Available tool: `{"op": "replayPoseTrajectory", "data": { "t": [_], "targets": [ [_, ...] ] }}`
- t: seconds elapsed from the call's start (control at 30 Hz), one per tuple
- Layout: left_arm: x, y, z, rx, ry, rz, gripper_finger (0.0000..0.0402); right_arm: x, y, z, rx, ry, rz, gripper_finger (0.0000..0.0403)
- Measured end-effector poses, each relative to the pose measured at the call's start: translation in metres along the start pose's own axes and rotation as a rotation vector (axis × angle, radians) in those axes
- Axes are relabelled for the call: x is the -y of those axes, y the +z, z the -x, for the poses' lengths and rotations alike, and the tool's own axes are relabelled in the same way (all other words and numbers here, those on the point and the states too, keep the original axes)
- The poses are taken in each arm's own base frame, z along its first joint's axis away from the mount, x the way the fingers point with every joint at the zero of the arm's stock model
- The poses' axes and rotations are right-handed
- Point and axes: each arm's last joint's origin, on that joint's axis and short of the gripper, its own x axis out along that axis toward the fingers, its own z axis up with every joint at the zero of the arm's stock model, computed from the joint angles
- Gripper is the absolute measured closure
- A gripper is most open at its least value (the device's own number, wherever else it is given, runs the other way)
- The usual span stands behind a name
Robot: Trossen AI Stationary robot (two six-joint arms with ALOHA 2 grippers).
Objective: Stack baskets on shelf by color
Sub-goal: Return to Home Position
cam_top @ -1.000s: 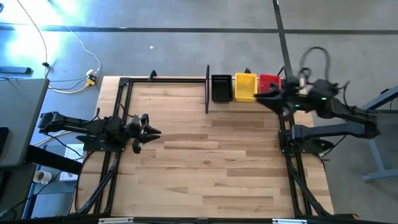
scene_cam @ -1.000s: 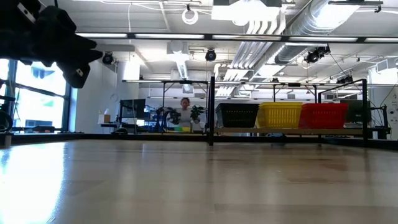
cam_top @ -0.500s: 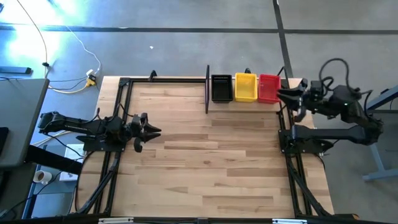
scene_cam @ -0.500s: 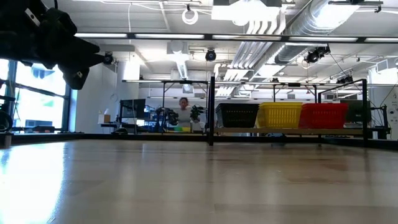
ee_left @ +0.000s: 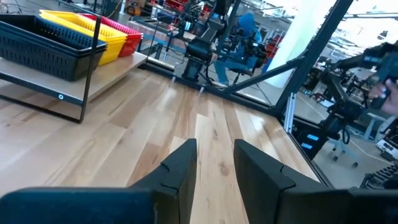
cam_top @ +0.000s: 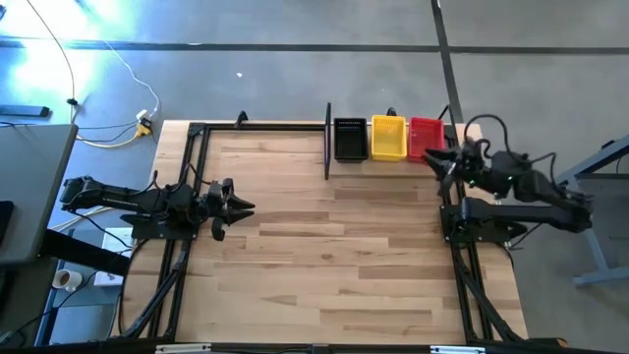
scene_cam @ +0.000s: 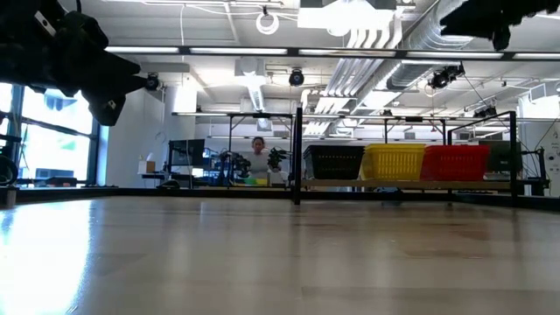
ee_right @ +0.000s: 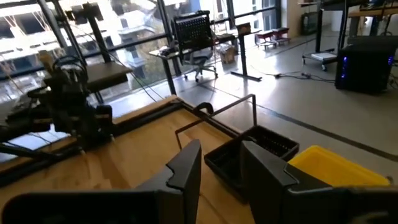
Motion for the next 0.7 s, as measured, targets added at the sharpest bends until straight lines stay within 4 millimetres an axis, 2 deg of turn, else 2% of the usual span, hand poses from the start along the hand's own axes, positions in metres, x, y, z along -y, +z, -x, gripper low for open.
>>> {"op": "replayPoseTrajectory", "data": {
  "t": [0.23,0.43,0.7],
  "targets": [
    [0.000,0.000,0.000,0.000,0.000,0.000,0.0305,0.006,-0.046,-0.005,0.049,0.093,-0.061,0.0305],
    [0.000,0.000,0.000,0.000,0.000,0.000,0.0305,0.007,-0.074,-0.007,0.097,0.234,-0.080,0.0305],
    [0.000,0.000,0.000,0.001,-0.001,0.000,0.0305,0.007,-0.107,-0.025,0.040,0.221,-0.073,0.0305]
  ]
}}
